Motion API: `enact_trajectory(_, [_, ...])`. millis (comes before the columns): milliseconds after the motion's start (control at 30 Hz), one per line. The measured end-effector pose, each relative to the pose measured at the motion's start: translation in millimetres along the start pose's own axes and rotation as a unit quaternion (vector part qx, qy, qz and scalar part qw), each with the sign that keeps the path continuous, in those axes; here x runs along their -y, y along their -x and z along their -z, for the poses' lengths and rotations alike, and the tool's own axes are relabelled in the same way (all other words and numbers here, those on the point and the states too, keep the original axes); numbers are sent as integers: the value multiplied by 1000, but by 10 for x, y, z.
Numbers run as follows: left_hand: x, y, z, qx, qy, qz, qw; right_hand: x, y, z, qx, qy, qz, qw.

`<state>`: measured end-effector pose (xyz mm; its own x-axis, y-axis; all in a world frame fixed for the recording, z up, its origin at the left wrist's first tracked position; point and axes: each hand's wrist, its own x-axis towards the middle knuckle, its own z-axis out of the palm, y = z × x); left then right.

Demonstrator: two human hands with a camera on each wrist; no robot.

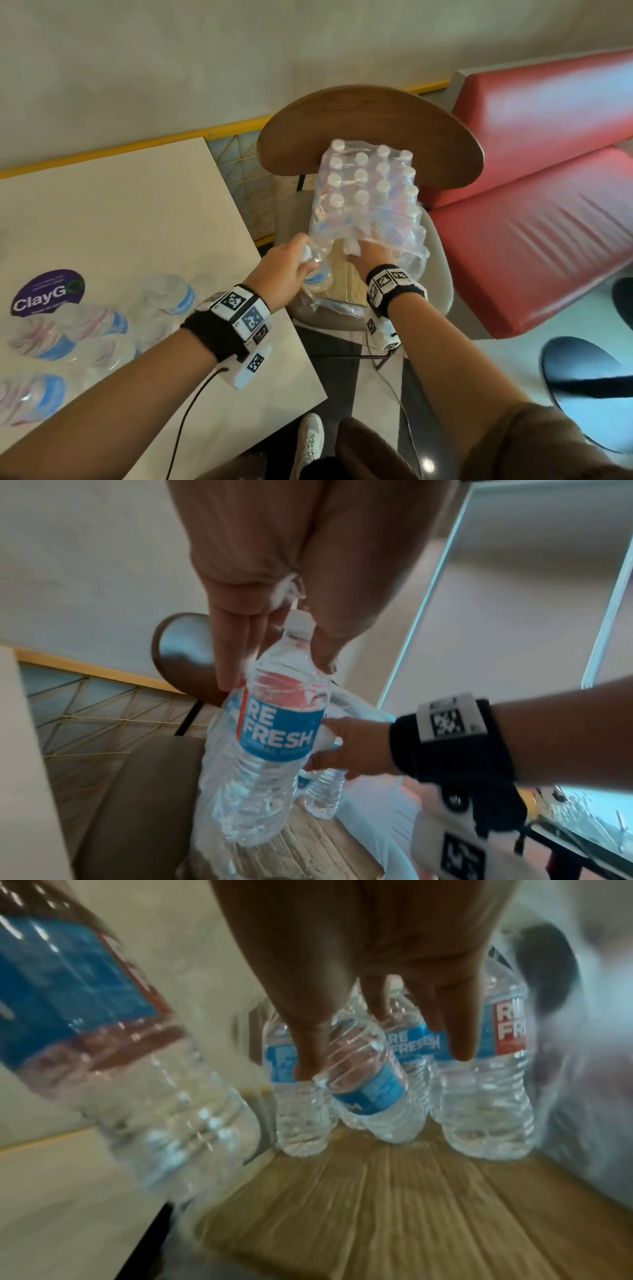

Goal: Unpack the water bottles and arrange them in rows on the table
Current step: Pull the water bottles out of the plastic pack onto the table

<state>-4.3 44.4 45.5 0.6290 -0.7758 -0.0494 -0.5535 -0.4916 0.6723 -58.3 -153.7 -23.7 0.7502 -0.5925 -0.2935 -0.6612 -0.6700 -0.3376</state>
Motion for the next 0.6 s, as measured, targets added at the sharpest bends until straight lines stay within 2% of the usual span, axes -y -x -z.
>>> enact_trajectory(167, [213, 572, 297, -69, 33, 23, 997, 134, 425, -24, -37, -85, 29, 995])
enact_trajectory(233, [348, 868, 375, -84, 41, 28, 995, 271, 650, 38, -30, -117, 46, 992])
enact_trajectory(333, [579, 1275, 439, -88, 24, 61, 994, 628, 993, 56, 28, -123, 88, 988])
enact_trajectory(433, [746, 1592, 485, -61, -12, 109, 992, 1060, 1223, -106, 81, -129, 148, 977])
enact_trajectory(600, [814, 1850, 372, -6, -110, 151, 982, 1635, 1286, -489, 173, -65, 211, 960])
